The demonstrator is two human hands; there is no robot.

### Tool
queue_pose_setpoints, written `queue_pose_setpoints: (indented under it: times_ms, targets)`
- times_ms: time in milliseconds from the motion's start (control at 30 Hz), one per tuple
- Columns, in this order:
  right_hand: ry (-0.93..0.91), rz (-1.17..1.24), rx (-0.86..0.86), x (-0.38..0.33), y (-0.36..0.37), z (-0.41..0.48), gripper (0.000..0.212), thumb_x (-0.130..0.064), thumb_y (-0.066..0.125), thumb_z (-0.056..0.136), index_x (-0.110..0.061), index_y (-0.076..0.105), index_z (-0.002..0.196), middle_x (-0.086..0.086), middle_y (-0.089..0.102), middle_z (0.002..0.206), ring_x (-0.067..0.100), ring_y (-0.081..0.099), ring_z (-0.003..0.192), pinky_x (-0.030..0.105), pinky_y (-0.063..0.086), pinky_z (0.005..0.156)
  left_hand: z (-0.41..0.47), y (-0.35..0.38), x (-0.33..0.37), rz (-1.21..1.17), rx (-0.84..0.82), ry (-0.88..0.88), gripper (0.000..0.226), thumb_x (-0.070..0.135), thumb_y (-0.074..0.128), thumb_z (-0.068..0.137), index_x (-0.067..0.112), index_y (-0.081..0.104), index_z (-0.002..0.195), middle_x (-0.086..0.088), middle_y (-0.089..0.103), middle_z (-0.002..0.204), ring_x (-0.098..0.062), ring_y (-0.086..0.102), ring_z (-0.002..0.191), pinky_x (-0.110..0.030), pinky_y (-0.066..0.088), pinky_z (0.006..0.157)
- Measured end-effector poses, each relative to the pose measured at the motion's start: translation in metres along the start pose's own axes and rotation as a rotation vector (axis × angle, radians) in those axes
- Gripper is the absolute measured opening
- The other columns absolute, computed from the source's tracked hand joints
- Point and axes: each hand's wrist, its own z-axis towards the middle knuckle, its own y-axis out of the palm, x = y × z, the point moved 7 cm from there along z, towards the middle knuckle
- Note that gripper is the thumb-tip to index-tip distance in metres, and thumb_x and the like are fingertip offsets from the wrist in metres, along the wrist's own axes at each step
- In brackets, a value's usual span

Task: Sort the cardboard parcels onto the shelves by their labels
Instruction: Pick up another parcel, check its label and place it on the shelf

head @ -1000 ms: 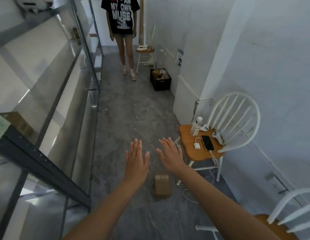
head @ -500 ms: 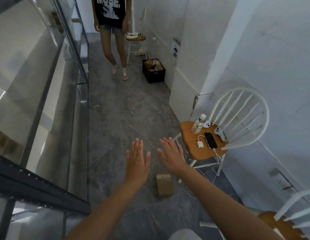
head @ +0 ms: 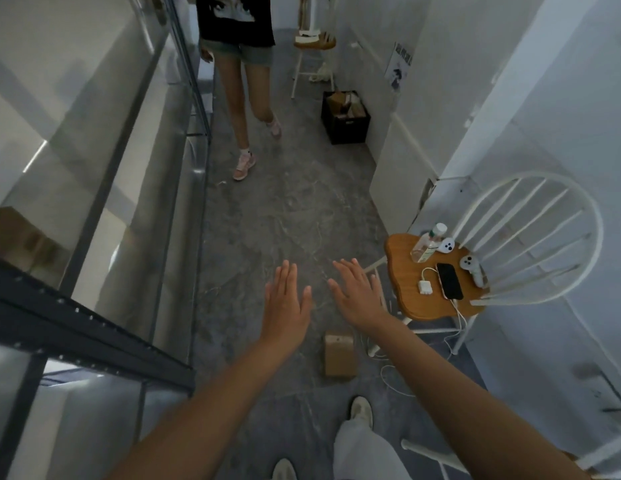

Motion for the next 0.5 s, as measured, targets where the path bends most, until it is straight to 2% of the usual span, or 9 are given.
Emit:
queue_pose_setpoints:
  times_ms: [300,500]
  targets:
    - [0.018,0.049,-0.105,0.076,-0.007,0.047,0.055,-0.043,0.033,0.106,-0.019,0.028,0.156,0.001,0.022,0.166,0.019,0.004,0.156,0.054,0.003,0.124,0.017,0.058,0.017,-0.019,-0.071,-0.181,0.059,0.030,0.035,0.109,0.007,0.017,0.160,-0.009,0.009,0.172,-0.022,0.005,0.159,-0.040,-0.001,0.127]
    - [-0.019,0.056,-0.225,0.122,-0.001,0.085,0.054,-0.039,0.033,0.107,-0.017,0.029,0.156,0.003,0.021,0.166,0.020,0.004,0.156,0.052,0.003,0.124,0.039,0.114,0.028,-0.101,-0.064,-0.329,0.058,0.030,0.032,0.110,0.008,0.017,0.161,-0.008,0.009,0.172,-0.020,0.005,0.159,-0.035,-0.002,0.126]
